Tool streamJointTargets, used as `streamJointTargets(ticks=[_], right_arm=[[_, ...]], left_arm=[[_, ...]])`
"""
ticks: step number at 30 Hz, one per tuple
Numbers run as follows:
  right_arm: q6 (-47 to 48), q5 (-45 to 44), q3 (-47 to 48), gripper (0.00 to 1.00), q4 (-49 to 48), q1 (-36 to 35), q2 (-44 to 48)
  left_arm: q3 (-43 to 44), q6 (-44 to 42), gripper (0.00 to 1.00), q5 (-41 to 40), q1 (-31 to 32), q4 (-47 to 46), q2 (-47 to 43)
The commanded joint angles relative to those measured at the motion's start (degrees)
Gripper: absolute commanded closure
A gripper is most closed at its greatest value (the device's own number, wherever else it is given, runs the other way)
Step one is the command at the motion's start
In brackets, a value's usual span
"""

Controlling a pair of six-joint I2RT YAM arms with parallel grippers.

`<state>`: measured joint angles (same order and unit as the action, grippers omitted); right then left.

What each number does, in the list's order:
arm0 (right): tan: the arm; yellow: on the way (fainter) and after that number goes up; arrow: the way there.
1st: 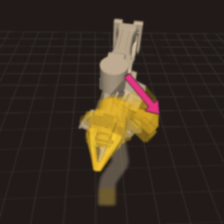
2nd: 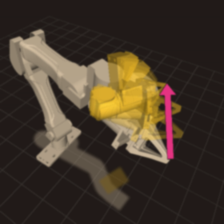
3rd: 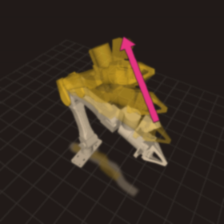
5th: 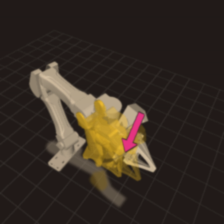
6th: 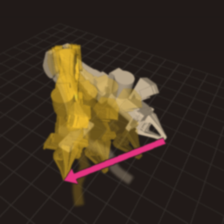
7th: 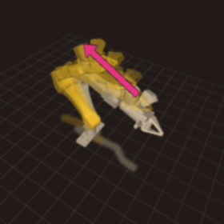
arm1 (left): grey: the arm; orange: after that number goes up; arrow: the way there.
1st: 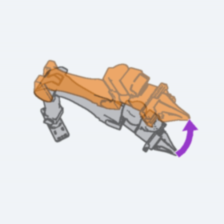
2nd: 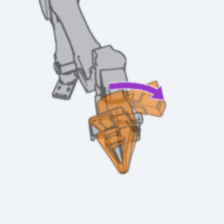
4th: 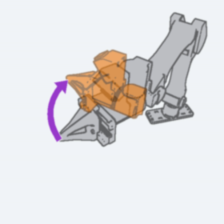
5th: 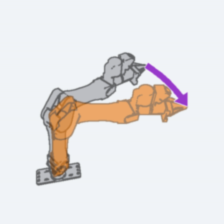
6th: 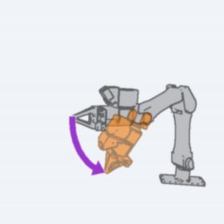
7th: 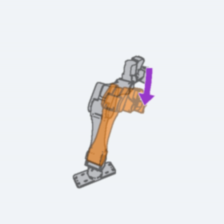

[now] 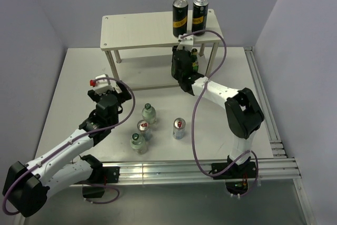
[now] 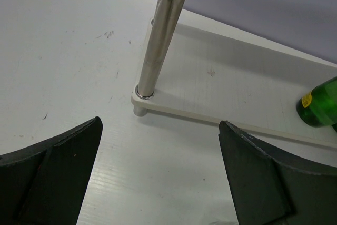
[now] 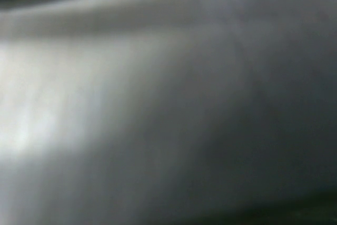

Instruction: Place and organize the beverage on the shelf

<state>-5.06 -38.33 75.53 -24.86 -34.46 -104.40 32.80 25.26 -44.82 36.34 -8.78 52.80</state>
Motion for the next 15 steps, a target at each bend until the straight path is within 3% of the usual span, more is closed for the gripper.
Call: streamJointTargets(ticks=[1, 3, 4, 5, 6, 9, 15], right_arm=[[0.3, -1.8, 4.7, 1.0, -6.8, 0.8, 1.1], [0.2, -1.2, 5.4, 1.0, -5.8, 0.8, 0.9], [0.1, -1.0, 5.8, 0.95, -4.6, 0.8, 0.7], [0.1, -0.9, 5.9, 0.88, -4.1, 0.8, 0.4], [0.1, -0.4, 5.9, 0.68, -4.1, 0.7, 0.5], [-0.3, -0.1, 5.5, 0.45, -3.8, 0.7, 0.7], [-0.3, -0.3, 5.2, 0.35, -3.3, 0.4, 0.9]], left_arm=[[2.4, -0.9, 0.01, 1.0, -0.2, -1.8, 0.8], [2.4, -1.2, 0.01, 1.7, -0.2, -1.9, 1.1], [2.4, -1.2, 0.01, 1.9, -0.2, -1.9, 1.1], [2.4, -1.1, 0.01, 2.2, -0.1, -1.9, 0.9], [2.4, -1.3, 0.01, 2.2, -0.1, -1.9, 0.9], [2.5, -1.3, 0.01, 2.2, -0.2, -1.7, 0.5], [2.7, -1.4, 0.01, 1.9, -0.1, -0.8, 0.3]])
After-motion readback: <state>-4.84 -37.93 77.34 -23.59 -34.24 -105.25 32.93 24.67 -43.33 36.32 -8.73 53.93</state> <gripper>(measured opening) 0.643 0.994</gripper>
